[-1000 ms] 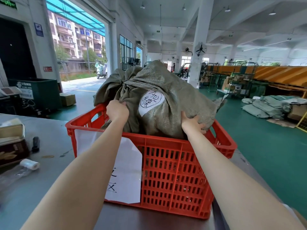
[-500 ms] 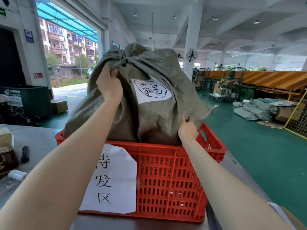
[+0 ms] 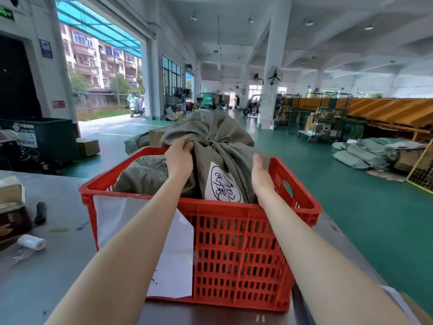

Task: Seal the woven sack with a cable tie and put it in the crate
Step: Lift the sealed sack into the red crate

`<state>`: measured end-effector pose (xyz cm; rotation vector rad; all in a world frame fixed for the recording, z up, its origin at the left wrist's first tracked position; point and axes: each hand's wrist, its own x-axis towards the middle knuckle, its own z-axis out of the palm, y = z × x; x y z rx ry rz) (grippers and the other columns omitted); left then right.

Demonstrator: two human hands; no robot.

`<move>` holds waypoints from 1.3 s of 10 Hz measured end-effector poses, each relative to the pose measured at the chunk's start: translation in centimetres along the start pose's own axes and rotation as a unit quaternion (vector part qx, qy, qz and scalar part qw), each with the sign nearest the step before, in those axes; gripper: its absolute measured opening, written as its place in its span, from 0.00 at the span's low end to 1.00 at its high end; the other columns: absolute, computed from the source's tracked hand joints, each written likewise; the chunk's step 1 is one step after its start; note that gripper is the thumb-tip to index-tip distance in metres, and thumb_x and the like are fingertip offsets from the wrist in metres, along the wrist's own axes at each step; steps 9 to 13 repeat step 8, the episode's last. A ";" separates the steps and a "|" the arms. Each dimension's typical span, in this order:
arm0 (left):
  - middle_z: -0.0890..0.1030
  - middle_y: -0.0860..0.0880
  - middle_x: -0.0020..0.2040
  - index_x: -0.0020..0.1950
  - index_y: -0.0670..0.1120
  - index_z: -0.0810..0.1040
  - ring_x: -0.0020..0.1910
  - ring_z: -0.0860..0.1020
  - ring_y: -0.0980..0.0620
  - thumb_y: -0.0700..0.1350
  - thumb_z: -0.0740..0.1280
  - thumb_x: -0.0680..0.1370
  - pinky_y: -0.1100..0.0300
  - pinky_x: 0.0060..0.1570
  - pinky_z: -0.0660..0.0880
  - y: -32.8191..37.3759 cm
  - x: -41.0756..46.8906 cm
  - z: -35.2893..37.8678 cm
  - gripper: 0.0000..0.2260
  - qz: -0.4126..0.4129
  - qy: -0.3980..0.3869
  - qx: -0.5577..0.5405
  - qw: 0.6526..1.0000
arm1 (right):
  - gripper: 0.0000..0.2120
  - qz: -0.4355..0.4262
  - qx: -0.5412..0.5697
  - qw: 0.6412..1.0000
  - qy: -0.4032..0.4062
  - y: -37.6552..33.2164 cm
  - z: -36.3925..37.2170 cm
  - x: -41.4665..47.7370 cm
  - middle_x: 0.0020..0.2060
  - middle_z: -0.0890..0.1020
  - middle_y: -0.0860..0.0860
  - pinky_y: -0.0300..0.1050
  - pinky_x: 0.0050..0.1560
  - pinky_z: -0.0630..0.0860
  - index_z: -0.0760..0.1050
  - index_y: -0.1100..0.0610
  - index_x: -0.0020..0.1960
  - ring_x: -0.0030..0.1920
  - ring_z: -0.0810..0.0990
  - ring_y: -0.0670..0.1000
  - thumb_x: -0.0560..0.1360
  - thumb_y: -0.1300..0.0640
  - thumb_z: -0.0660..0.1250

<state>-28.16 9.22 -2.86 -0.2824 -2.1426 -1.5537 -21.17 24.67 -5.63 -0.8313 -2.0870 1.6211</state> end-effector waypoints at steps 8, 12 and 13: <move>0.75 0.39 0.63 0.70 0.41 0.68 0.57 0.74 0.45 0.39 0.60 0.77 0.57 0.55 0.70 2.4 -0.9 -5.0 0.20 -0.031 -0.317 0.280 0.906 | 0.25 -0.175 -0.318 0.929 -0.069 -0.4 -0.1 -4.3 0.70 0.70 0.58 0.49 0.67 0.69 0.66 0.60 0.71 0.68 0.69 0.59 0.75 0.53 0.58; 0.75 0.39 0.63 0.70 0.41 0.68 0.57 0.74 0.45 0.39 0.60 0.77 0.57 0.55 0.70 2.4 -0.9 -5.0 0.20 -0.031 -0.317 0.280 0.906 | 0.25 -0.175 -0.318 0.929 -0.069 -0.4 -0.1 -4.3 0.70 0.70 0.58 0.49 0.67 0.69 0.66 0.60 0.71 0.68 0.69 0.59 0.75 0.53 0.58; 0.75 0.39 0.63 0.70 0.41 0.68 0.57 0.74 0.45 0.39 0.60 0.77 0.57 0.55 0.70 2.4 -0.9 -5.0 0.20 -0.031 -0.317 0.280 0.906 | 0.25 -0.175 -0.318 0.929 -0.069 -0.4 -0.1 -4.3 0.70 0.70 0.58 0.49 0.67 0.69 0.66 0.60 0.71 0.68 0.69 0.59 0.75 0.53 0.58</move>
